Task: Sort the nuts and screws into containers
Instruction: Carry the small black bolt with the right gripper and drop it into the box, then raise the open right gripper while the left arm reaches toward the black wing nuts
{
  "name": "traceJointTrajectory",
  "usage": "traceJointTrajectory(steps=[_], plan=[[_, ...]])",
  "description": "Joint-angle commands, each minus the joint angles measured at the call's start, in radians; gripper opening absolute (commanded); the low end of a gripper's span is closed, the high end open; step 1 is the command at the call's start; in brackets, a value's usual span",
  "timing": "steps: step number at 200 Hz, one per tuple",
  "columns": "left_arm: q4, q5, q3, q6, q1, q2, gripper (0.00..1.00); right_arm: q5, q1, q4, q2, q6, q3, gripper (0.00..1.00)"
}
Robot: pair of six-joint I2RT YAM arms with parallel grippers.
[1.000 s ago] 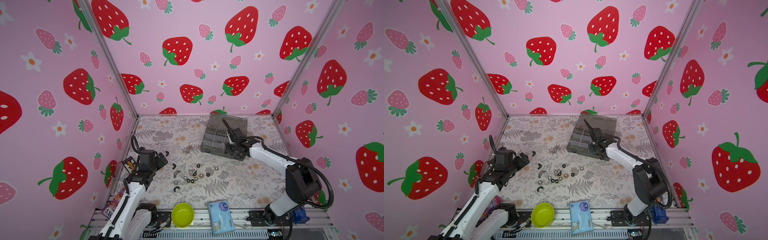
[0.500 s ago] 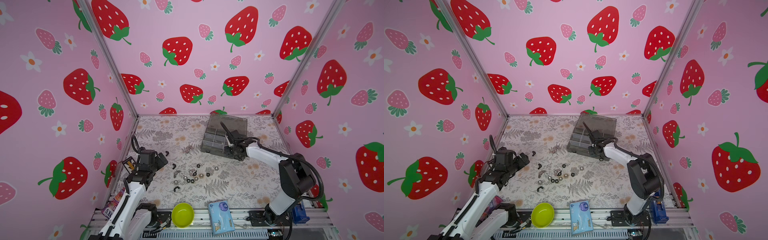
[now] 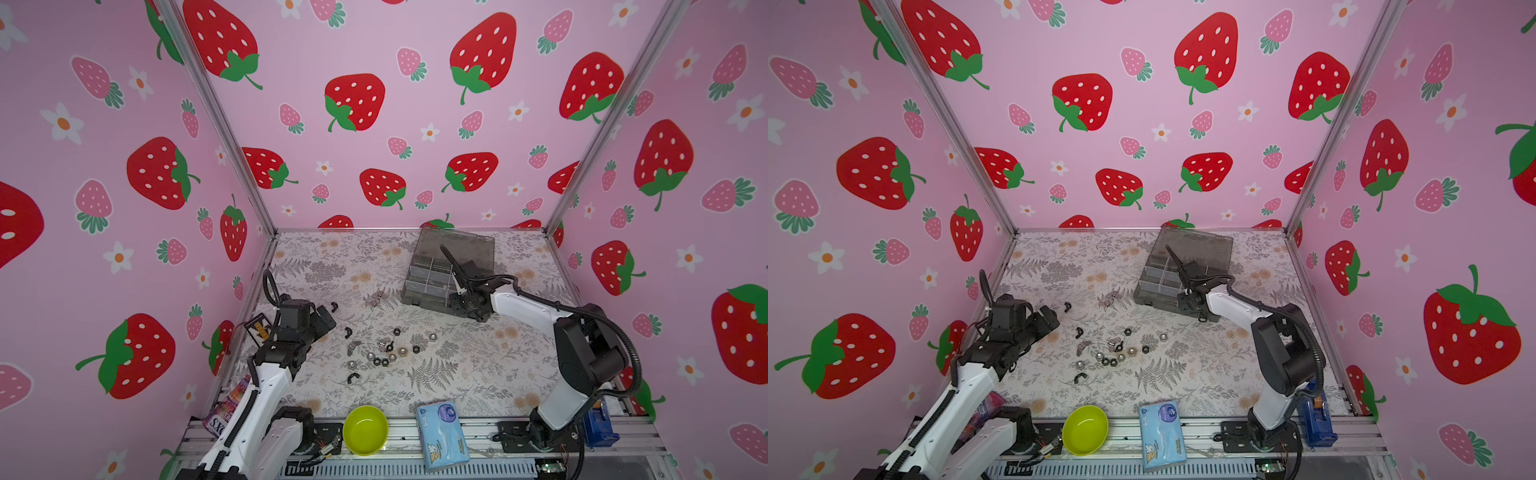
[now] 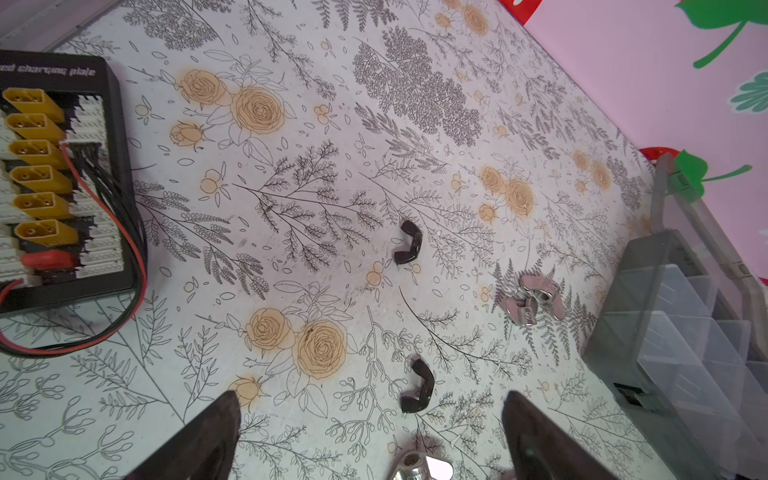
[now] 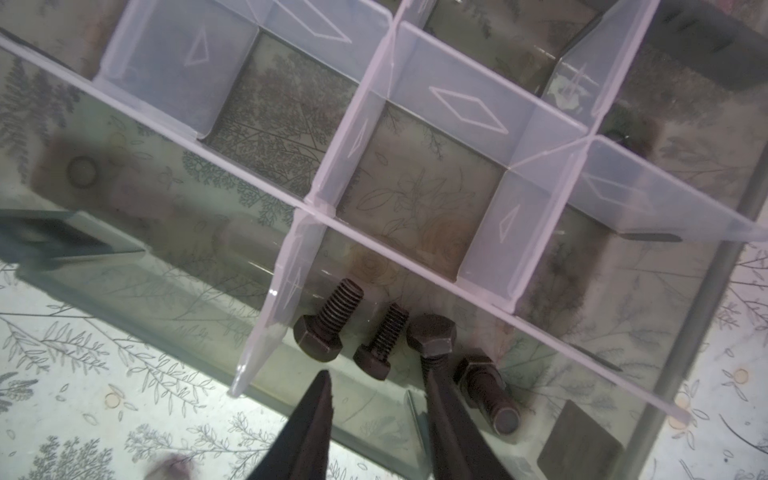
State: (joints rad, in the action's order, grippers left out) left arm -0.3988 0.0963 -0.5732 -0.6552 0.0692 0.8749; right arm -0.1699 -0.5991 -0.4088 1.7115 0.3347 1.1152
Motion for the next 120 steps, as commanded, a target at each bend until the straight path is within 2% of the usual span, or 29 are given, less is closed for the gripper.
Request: traceJointTrajectory(steps=[1, 52, 58, 108, 114, 120], plan=[[-0.017, 0.016, -0.036, -0.003, -0.002, 0.006, 0.99, -0.018, 0.005, -0.025, -0.049, -0.004, 0.002, 0.45], [-0.051, 0.037, -0.065, 0.018, -0.002, 0.041, 1.0, -0.022, 0.004, -0.011, -0.145, 0.01, -0.038, 0.51], [-0.049, 0.039, -0.067, 0.024, -0.002, 0.046, 1.0, -0.025, 0.004, -0.005, -0.159, 0.013, -0.044, 0.56], [-0.06, 0.013, -0.129, 0.089, 0.004, 0.162, 0.99, -0.095, 0.005, 0.031, -0.26, 0.052, -0.104, 0.81], [-0.065, 0.005, -0.143, 0.098, 0.006, 0.188, 0.99, -0.095, 0.005, 0.034, -0.268, 0.056, -0.111, 0.88], [-0.068, 0.0, -0.156, 0.105, 0.01, 0.212, 0.99, -0.098, 0.005, 0.034, -0.276, 0.059, -0.117, 0.99]])
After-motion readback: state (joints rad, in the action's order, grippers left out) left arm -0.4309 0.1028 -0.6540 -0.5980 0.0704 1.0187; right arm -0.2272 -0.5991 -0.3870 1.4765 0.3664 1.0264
